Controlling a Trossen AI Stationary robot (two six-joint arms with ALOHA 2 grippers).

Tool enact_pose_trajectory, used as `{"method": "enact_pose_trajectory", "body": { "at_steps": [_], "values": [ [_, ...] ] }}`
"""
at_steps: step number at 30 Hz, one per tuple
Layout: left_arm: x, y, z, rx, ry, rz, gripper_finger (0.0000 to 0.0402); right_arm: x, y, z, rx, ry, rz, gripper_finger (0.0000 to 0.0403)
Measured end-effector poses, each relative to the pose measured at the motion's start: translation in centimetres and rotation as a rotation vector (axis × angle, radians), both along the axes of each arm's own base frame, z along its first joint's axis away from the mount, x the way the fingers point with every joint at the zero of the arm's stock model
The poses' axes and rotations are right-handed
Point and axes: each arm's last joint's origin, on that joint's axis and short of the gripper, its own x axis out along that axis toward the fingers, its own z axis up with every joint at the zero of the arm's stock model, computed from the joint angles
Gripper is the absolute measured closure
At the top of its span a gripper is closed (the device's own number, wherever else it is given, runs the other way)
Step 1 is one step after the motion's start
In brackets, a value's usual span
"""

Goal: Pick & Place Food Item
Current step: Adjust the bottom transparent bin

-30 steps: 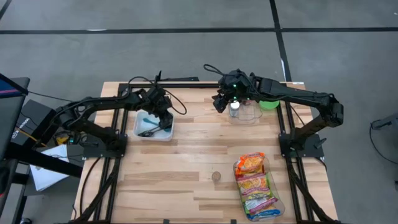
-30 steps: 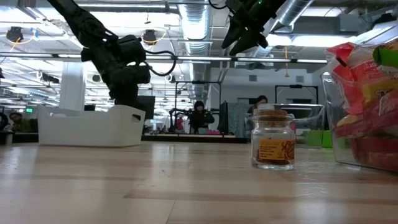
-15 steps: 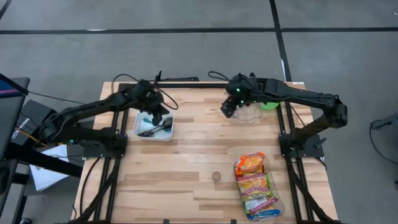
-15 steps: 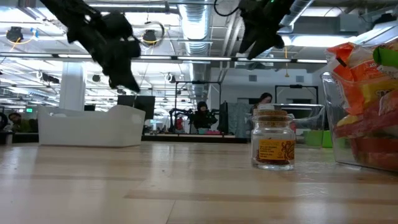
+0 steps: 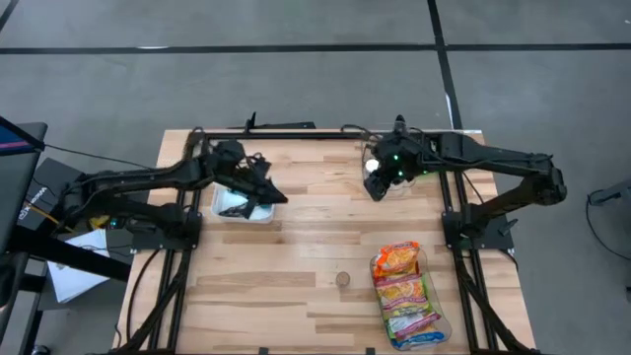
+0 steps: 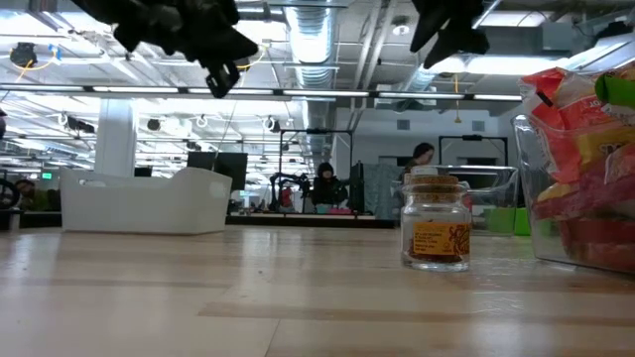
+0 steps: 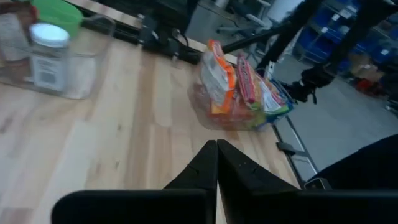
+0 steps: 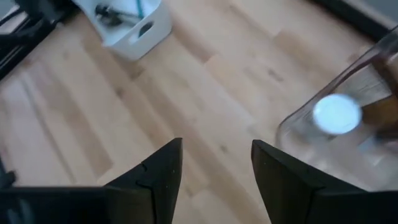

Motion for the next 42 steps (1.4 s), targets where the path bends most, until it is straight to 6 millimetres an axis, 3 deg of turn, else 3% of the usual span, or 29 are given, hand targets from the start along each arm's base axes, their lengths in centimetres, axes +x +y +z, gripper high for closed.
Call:
{"method": "enact_pose_trajectory", "body": {
  "at_steps": [5, 9, 13, 19, 26, 33, 42],
  "values": [
    [2.5, -1.2, -2.0, -0.033, 0.046, -0.064, 0.0401, 0.5, 2.2, -0.1, 0.11, -0.022, 0.075, 0.0236],
    [2.5, -1.1, -2.0, -0.03, 0.04, -0.061, 0.0401, 1.6, 5.5, -0.4, 0.205, -0.052, 0.129, 0.0259],
    [0.7, -0.8, 0.1, 0.008, -0.032, 0.001, 0.0401, 3.5, 8.5, -1.5, 0.26, -0.066, 0.131, 0.0295],
    [-3.1, -1.9, 3.7, 0.035, -0.155, 0.08, 0.0401, 7.2, 12.7, -5.3, 0.298, -0.025, 0.177, 0.0393],
    [-7.4, -3.7, 5.9, 0.053, -0.243, 0.202, 0.0401, 8.4, 16.1, -9.2, 0.249, 0.109, 0.302, 0.0401],
    [-9.7, -4.3, 7.0, 0.004, -0.33, 0.273, 0.0401, 8.5, 16.9, -11.7, 0.175, 0.259, 0.409, 0.0402],
    [-9.3, -4.8, 7.1, -0.026, -0.335, 0.245, 0.0401, 7.6, 17.0, -15.2, 0.094, 0.467, 0.521, 0.0403]
  ]
}}
